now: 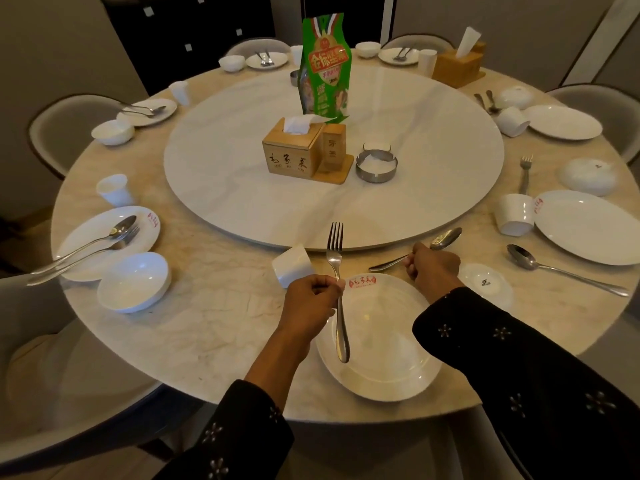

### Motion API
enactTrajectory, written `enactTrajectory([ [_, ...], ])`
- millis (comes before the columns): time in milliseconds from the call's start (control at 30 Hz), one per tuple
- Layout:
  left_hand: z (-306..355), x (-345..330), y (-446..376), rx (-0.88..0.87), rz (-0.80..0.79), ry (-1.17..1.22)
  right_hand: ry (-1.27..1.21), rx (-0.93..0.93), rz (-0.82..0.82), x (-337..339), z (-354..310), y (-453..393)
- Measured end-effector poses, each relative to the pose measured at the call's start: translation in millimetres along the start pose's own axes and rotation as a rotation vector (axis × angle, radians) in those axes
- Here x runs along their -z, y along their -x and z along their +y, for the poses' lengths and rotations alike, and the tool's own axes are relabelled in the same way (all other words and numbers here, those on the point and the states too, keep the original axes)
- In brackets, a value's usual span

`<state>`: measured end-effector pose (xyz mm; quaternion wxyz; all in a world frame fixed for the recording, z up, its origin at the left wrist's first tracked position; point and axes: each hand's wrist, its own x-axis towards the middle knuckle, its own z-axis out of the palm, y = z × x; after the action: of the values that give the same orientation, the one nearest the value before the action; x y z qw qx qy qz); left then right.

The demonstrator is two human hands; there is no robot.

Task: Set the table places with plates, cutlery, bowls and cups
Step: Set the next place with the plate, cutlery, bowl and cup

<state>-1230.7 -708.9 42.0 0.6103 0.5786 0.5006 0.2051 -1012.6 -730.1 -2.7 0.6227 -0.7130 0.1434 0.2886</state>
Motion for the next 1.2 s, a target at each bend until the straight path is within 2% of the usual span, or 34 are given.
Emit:
enactTrajectory([
  [267,18,-8,19,-0.033,0.01,-0.007,0.016,0.192,-0.026,34,-37,32],
  [367,27,-11,30,-0.036,0.015,-0.026,0.07,0.239,-0.163,56,-51,50],
  [567,35,-12,52,-0.042,0.019,-0.019,0.339,0.332,-0.479,92,-58,92],
  [733,17,-19,59,0.003,0.028,-0.052,0.539,0.392,-0.614,101,-25,103],
  [967,-25,-45,53,0.1,0.063,-0.129,0.673,0.3,-0.519,91,46,102],
  [1200,-48,-54,47,0.196,0.06,-0.141,0.667,0.273,-0.44,89,74,93],
])
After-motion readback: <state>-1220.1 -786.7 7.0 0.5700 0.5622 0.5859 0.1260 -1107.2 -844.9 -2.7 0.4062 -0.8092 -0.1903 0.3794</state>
